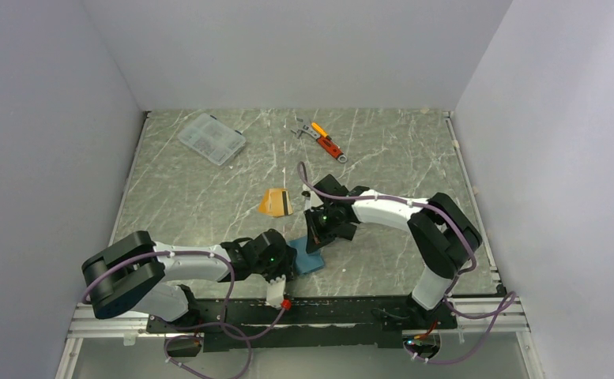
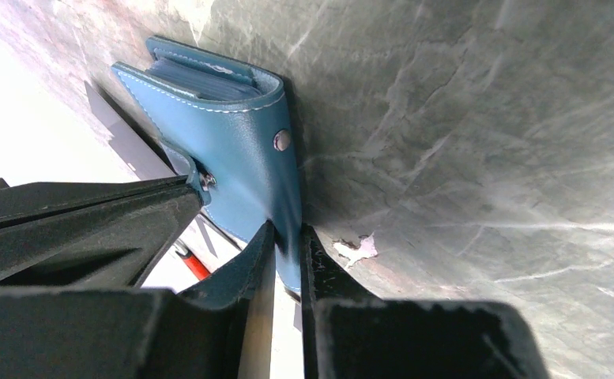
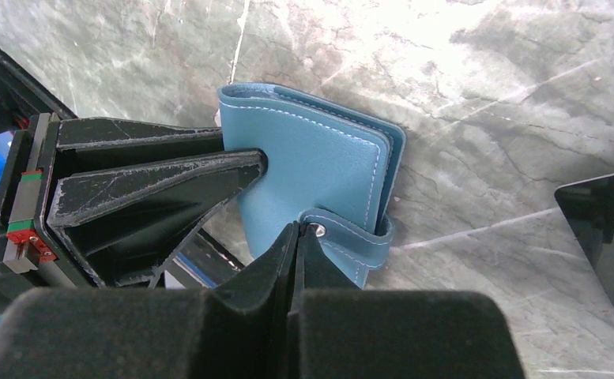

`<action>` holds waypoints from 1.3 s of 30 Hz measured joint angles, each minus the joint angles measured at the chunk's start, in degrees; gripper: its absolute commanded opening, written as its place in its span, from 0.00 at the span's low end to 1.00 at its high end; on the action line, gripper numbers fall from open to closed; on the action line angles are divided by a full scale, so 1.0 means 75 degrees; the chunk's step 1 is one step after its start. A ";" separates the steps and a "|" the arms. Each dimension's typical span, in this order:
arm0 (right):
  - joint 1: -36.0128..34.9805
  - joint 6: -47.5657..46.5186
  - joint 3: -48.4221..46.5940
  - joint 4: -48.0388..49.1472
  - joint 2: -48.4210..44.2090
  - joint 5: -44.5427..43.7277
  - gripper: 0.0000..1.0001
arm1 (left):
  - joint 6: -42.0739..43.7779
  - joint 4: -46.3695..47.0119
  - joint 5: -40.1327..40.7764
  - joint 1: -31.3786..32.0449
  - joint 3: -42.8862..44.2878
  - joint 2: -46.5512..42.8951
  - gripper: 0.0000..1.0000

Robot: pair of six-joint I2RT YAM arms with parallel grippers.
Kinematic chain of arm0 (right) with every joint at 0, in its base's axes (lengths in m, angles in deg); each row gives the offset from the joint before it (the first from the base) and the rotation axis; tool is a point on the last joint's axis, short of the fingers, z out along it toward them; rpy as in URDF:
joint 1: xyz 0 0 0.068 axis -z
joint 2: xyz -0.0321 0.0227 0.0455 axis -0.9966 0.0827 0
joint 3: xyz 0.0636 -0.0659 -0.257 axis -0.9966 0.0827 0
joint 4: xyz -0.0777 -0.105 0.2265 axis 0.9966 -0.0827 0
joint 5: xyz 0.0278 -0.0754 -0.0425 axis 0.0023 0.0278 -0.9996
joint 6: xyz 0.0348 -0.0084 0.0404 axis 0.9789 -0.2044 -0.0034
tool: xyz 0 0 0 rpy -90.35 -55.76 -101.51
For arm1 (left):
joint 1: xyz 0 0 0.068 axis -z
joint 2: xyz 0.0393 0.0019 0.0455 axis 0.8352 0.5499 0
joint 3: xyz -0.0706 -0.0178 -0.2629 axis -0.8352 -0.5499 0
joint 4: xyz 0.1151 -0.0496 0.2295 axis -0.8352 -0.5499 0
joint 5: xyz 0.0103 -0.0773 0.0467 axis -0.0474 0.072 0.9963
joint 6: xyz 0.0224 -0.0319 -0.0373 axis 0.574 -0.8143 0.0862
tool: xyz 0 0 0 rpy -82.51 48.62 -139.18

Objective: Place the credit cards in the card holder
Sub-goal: Close the card holder at the center of the board.

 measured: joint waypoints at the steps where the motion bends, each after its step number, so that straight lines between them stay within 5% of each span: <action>1: -0.0023 -0.0003 -0.0029 -0.0015 0.0026 -0.0009 0.00 | 0.0003 0.0003 0.0003 0.0000 -0.0012 -0.0009 0.02; 39: -0.0251 0.0358 -0.0527 -0.0618 0.0382 -0.0458 0.00 | 0.0000 0.0017 0.0096 0.0035 -0.0076 -0.0070 0.00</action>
